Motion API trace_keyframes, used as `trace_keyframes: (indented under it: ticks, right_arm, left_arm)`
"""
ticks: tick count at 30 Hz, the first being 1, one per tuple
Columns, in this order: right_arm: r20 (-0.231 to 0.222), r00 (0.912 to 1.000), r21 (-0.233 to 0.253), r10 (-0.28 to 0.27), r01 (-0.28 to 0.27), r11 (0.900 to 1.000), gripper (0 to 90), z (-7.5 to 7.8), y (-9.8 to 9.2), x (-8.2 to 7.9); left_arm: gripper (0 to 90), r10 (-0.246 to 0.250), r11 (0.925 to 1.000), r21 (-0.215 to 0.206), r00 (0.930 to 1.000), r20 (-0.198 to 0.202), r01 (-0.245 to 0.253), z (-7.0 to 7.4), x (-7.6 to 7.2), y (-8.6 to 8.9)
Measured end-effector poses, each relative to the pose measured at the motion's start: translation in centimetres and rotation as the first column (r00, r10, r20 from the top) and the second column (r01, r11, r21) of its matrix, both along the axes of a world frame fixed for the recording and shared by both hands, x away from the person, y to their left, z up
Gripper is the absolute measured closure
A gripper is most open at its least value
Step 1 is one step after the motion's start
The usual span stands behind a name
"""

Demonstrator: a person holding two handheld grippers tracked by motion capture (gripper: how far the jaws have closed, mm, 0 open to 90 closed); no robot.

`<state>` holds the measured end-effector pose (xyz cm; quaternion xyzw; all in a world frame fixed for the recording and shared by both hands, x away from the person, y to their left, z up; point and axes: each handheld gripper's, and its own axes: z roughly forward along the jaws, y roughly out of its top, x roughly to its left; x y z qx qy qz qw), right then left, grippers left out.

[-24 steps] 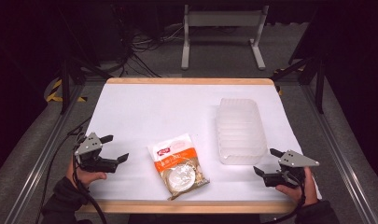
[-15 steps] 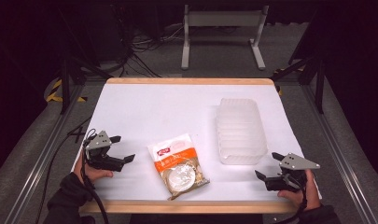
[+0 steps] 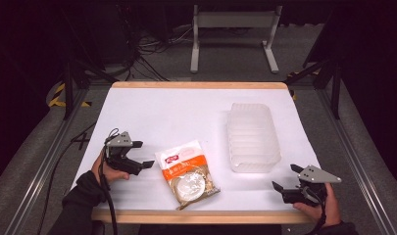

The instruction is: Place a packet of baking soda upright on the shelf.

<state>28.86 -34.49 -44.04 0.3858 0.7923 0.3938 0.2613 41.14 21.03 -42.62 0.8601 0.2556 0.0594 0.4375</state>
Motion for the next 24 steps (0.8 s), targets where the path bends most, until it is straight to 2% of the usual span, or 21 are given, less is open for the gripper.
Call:
trace_keyframes:
  ticks: [4,7,9,11,13,14,16,18,19,22,24]
  right_arm:
    - [0.004,1.0000,-0.026,0.008,-0.008,1.000,10.8,-0.1,0.3,-0.4]
    - [0.005,0.9999,-0.036,0.013,-0.013,0.999,11.0,-0.1,0.4,-0.6]
    - [0.003,0.9999,-0.041,0.017,-0.017,0.999,11.0,-0.2,0.5,-0.7]
    - [0.004,0.9998,-0.044,0.017,-0.017,0.999,11.0,-0.2,0.6,-0.7]
    - [0.004,0.9998,-0.048,0.018,-0.018,0.999,10.9,-0.2,0.6,-0.7]
    - [0.003,0.9998,-0.050,0.021,-0.021,0.999,10.9,-0.3,0.6,-0.7]
    - [0.001,0.9997,-0.054,0.026,-0.026,0.998,10.8,-0.3,0.7,-0.7]
    - [0.003,0.9995,-0.054,0.032,-0.032,0.998,10.7,-0.3,0.7,-0.7]
    - [0.003,0.9995,-0.054,0.032,-0.032,0.998,10.7,-0.3,0.7,-0.7]
    - [0.002,0.9992,-0.054,0.041,-0.041,0.998,10.3,-0.3,0.8,-0.7]
    - [0.003,0.9991,-0.049,0.042,-0.042,0.998,9.5,-0.3,0.7,-0.7]
  left_arm:
    - [8.3,-0.027,0.9996,0.000,0.9984,-0.049,0.027,-0.1,1.1,-1.7]
    - [7.2,-0.046,0.9986,0.021,0.9928,-0.111,0.048,-0.6,1.8,-3.0]
    - [7.1,-0.046,0.9976,0.045,0.9899,-0.134,0.053,-0.9,2.1,-3.5]
    - [7.8,-0.057,0.9957,0.063,0.9841,-0.168,0.068,-1.2,2.4,-4.0]
    - [11.4,-0.059,0.9916,0.099,0.9726,-0.225,0.083,-1.6,2.8,-4.6]
    - [14.5,-0.072,0.9909,0.094,0.9695,-0.234,0.096,-1.7,2.9,-4.8]
    - [15.3,-0.084,0.9900,0.090,0.9652,-0.248,0.109,-1.6,3.1,-5.0]
    - [18.4,-0.105,0.9890,0.072,0.9557,-0.275,0.129,-1.5,3.4,-5.4]
    - [18.2,-0.105,0.9890,0.072,0.9557,-0.275,0.129,-1.5,3.4,-5.4]
    - [21.5,-0.145,0.9833,0.062,0.9424,-0.301,0.171,-1.4,3.7,-6.2]
    - [22.1,-0.159,0.9806,0.062,0.9390,-0.305,0.186,-1.4,3.9,-6.8]
